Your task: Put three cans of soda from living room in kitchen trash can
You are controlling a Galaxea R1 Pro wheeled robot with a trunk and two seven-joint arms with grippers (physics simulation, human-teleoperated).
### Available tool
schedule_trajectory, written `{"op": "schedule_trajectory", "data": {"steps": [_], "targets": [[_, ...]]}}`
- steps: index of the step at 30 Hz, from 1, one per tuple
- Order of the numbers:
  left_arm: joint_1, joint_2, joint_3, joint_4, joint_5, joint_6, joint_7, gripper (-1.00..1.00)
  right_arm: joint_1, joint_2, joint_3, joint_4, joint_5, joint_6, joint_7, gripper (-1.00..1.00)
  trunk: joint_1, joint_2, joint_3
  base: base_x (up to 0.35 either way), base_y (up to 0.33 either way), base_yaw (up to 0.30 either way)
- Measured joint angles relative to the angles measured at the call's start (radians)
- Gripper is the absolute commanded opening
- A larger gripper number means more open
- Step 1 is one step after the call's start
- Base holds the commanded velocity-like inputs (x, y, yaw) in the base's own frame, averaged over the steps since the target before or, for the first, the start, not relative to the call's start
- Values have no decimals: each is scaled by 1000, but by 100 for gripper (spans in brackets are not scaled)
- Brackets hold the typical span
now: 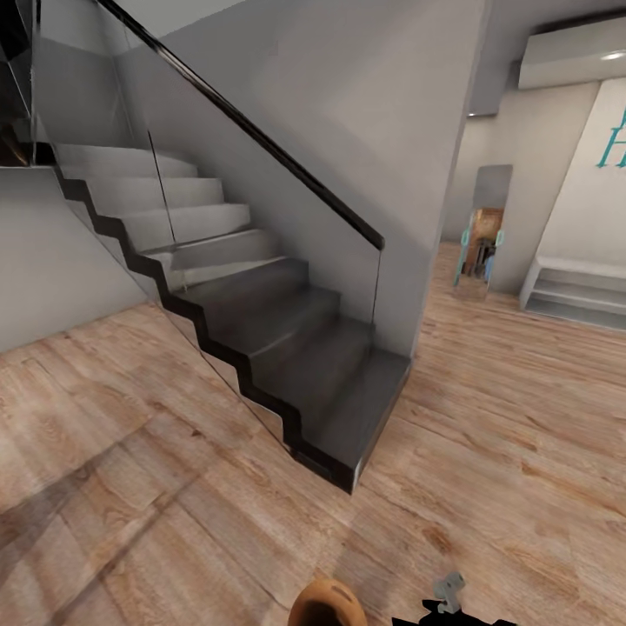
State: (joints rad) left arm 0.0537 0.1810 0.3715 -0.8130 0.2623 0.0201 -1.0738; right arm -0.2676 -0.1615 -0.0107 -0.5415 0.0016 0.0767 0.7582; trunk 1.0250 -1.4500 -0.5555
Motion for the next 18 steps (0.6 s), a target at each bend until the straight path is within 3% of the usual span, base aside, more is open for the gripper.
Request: {"op": "schedule_trajectory", "data": {"steps": [5, 6, 9, 13, 18], "targets": [[0, 0, 0, -3, 0, 0, -1, 100, 0, 3, 2, 2, 2, -3, -68, 100, 0, 0, 0, 1, 0, 0], [0, 0, -3, -8, 0, -1, -33, 100, -1, 42, 9, 20, 4, 0, -354, 100, 0, 0, 0, 0, 0, 0], [0, 0, -3, -9, -1, -1, -88, 100, -16, 85, 14, 54, 3, 2, -527, 100, 0, 0, 0, 0, 0, 0], [0, 3, -3, -9, -2, -1, -131, 100, -56, 120, 16, 131, 4, 0, -606, 100, 0, 0, 0, 0, 0, 0], [0, 5, -3, -9, -2, -2, -151, 100, -103, 137, 16, 206, 14, -3, -646, 100, 0, 0, 0, 0, 0, 0]]}}
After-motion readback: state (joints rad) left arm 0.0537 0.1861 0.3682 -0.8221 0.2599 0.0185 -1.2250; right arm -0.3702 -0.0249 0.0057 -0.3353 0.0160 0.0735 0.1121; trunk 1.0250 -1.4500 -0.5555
